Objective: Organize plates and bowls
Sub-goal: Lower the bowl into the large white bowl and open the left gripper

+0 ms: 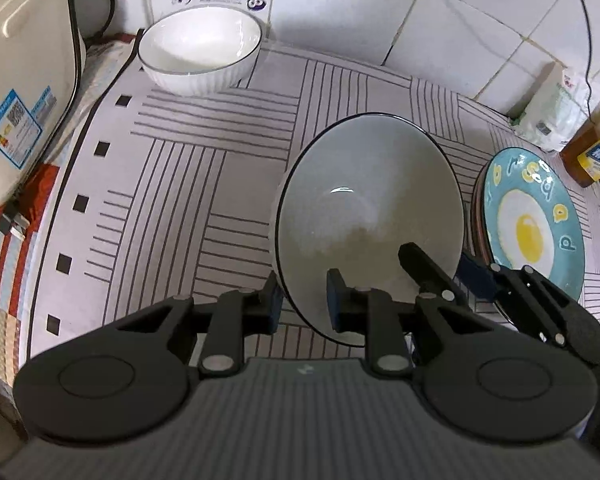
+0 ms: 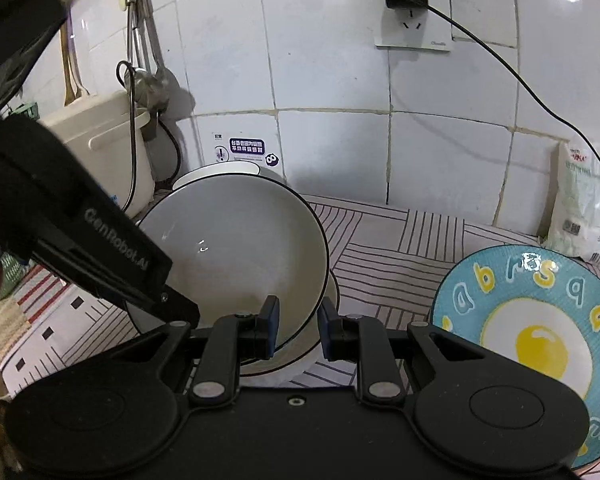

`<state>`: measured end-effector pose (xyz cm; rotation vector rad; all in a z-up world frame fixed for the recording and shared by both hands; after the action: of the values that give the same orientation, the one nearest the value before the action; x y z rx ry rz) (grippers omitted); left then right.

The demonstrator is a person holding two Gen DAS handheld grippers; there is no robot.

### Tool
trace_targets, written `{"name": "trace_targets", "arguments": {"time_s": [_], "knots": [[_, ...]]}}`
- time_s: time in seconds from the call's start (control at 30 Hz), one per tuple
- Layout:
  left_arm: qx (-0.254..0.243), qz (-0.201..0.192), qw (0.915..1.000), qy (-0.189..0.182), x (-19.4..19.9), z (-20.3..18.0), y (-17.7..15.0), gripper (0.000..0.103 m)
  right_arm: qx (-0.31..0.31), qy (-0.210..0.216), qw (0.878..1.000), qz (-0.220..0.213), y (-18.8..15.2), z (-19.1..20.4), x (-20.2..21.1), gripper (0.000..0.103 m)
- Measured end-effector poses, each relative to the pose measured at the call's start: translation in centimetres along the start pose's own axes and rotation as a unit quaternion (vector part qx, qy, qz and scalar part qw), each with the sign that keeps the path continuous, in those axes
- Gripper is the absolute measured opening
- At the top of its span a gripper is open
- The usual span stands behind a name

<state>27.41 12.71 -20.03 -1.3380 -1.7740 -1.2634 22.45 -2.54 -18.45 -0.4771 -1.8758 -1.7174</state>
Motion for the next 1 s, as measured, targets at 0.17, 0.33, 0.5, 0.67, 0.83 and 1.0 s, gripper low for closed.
{"name": "trace_targets", "arguments": {"time_s": [0.17,0.33,0.5,0.67,0.83,1.0], "knots": [[0.011,0.009,0.9999,0.001,-0.5,0.2,0.2,0.021,0.051,-0.037,0.998,-0.007,0.1,1.4,-0.1,0.025],[0.020,0.009,0.9997,-0.011,-0.7,0.4,0.6,0.026,0.064,-0.076,0.995,-0.006,0.5,1.5,-0.2,0.025],[0.017,0.002,0.9998,-0.012,-0.6,0.4,0.3,0.026,0.069,-0.067,0.995,-0.001,0.7,1.2,-0.3,0.025],[0.004,-0.032,0.9995,-0.001,1.0,0.3,-0.6,0.038,0.051,-0.051,0.997,0.020,1.1,0.8,0.5,0.028],[-0.016,-0.058,0.9979,0.022,2.8,0.5,-2.0,0.046,0.059,-0.051,0.997,0.012,1.0,1.1,2.9,0.046],[-0.023,-0.098,0.9948,0.019,5.0,1.4,-3.1,0.052,0.032,-0.047,0.998,0.011,1.7,0.6,4.9,0.062]]}}
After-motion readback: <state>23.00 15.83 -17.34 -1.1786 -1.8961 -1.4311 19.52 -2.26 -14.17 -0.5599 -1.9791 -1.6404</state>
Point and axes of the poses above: each gripper's, at about its wrist camera, not at the fingertips, and x roughly against the way its jaws point, z to its left, y to its top, the point moved 1 cm from there along -x, roughly the way its jaws point, and after that the axes turned 12 degrees about -y, right-handed, at the moved point
